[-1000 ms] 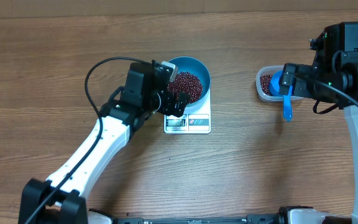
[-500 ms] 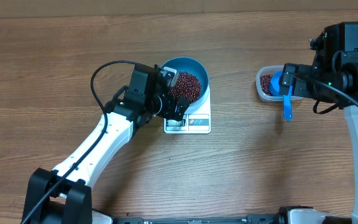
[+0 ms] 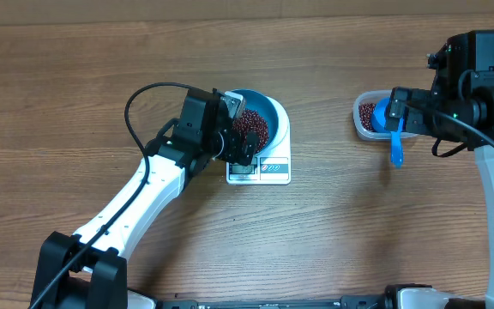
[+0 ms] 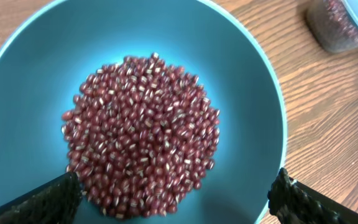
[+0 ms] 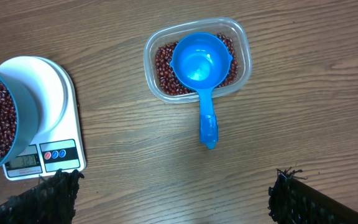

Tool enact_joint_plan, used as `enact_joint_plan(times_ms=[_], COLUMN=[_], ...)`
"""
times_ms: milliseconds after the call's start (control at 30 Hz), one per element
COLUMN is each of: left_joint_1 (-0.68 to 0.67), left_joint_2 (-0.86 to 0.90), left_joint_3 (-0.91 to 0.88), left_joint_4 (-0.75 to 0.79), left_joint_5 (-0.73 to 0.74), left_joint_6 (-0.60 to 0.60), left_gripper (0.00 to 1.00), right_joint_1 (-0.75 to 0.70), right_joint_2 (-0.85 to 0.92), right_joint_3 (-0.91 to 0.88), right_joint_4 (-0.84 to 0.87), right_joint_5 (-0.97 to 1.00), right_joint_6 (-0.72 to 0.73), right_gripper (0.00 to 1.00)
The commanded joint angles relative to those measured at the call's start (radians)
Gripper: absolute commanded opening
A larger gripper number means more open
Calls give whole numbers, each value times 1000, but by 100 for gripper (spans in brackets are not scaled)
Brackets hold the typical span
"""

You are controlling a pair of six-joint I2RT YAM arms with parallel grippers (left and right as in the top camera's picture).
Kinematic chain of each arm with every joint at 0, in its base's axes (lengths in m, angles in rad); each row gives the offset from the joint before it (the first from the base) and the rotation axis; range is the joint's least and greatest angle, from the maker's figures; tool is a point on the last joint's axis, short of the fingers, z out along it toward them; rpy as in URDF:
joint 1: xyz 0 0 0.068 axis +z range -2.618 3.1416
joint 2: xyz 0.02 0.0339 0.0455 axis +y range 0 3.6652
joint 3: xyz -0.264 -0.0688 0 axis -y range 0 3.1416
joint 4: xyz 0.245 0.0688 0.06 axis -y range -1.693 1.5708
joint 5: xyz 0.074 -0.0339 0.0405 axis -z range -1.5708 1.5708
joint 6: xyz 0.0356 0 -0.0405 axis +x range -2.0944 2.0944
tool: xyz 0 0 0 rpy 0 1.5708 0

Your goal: Scoop item into bowl and weigh 150g on scale

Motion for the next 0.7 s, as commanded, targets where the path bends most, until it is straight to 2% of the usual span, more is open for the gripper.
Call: enact_joint_plan(times_ms=[0,667], left_joint_1=[-12,-18], left_joint_2=[6,6], left_joint_3=[19,107], left_joint_4=[11,-2], left_joint_5=[-2,-2], left_joint_6=[20,47], left_gripper=[100,100], right_joint_1=[-3,-3], right_joint_2=[-18,-18], right_joint_3=[24,24], right_joint_4=[2,2], right_joint_5=[9,9], right_joint_6=[-12,-12], right_gripper=[100,100])
